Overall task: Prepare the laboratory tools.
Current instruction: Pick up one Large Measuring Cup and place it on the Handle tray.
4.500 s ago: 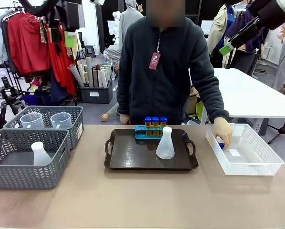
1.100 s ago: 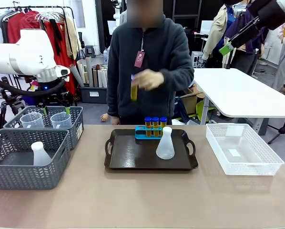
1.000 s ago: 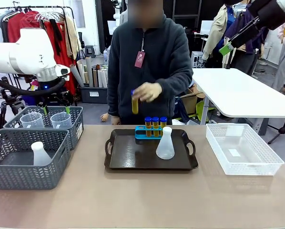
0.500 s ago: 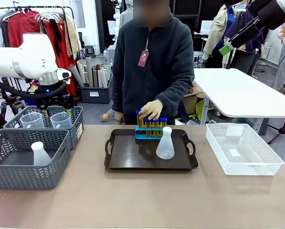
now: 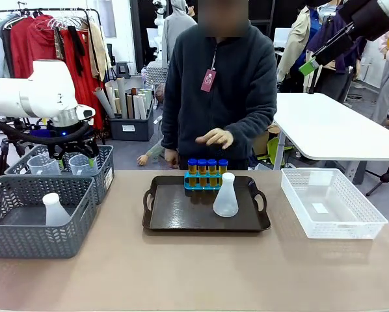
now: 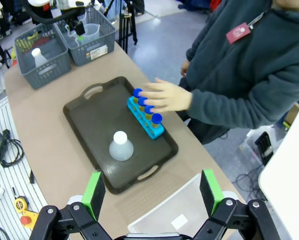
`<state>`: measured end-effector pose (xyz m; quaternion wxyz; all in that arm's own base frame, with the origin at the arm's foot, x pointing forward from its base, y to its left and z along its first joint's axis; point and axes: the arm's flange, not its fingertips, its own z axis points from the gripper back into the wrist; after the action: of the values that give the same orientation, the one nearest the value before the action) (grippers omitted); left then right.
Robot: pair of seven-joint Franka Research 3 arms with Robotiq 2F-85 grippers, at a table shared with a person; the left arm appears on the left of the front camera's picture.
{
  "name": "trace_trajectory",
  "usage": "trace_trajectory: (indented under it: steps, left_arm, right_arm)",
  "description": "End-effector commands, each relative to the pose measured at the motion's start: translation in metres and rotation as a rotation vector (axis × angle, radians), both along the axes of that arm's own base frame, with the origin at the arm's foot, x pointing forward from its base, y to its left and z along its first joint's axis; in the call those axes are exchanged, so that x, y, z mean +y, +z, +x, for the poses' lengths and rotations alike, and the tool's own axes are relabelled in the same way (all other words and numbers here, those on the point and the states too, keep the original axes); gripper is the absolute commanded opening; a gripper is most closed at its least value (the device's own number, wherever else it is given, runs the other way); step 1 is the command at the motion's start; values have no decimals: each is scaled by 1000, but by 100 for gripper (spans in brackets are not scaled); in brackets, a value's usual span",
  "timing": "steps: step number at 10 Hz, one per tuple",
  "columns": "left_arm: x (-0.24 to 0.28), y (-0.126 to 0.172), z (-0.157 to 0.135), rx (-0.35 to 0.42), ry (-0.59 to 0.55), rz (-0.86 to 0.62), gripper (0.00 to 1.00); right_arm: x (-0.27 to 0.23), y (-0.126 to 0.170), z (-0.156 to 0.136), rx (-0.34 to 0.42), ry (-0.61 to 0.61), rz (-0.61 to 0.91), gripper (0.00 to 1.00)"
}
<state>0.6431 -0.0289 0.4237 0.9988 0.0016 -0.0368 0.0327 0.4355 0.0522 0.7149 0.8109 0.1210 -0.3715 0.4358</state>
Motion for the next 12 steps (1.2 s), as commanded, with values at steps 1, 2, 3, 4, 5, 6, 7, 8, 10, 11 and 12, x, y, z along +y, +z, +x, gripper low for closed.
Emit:
trace_trajectory:
  steps: [1, 2, 3, 4, 5, 6, 7, 8, 10, 11, 12]
  left_arm:
    - [6, -4, 2, -28, -9, -15, 100]
    - [7, -10, 5, -18, -9, -18, 100]
    - [8, -15, 8, -16, -14, -15, 100]
    - [11, -22, 13, -16, -28, 0, 100]
    - [14, -26, 16, -20, -37, 3, 100]
    - [15, -31, 19, -32, -44, 5, 100]
    - [18, -36, 22, -28, -57, 2, 100]
    - [19, -40, 24, -59, -93, 23, 98]
    - [20, -41, 27, -69, -100, 31, 59]
    - [19, -41, 26, -75, -98, 32, 40]
    - [20, -41, 26, -76, -100, 32, 21]
  right_arm:
    - [0, 1, -1, -5, 9, 2, 100]
    - [0, 1, -1, -5, 9, 2, 100]
    - [0, 1, -1, -5, 9, 2, 100]
    - [0, 1, -1, -5, 9, 2, 100]
    - [0, 1, -1, -5, 9, 2, 100]
    - [0, 1, -1, -5, 9, 2, 100]
    - [0, 1, -1, -5, 9, 2, 100]
    - [0, 1, -1, -5, 9, 2, 100]
    - [0, 1, -1, -5, 9, 2, 100]
    - [0, 1, -1, -5, 9, 2, 100]
    - [0, 1, -1, -5, 9, 2, 100]
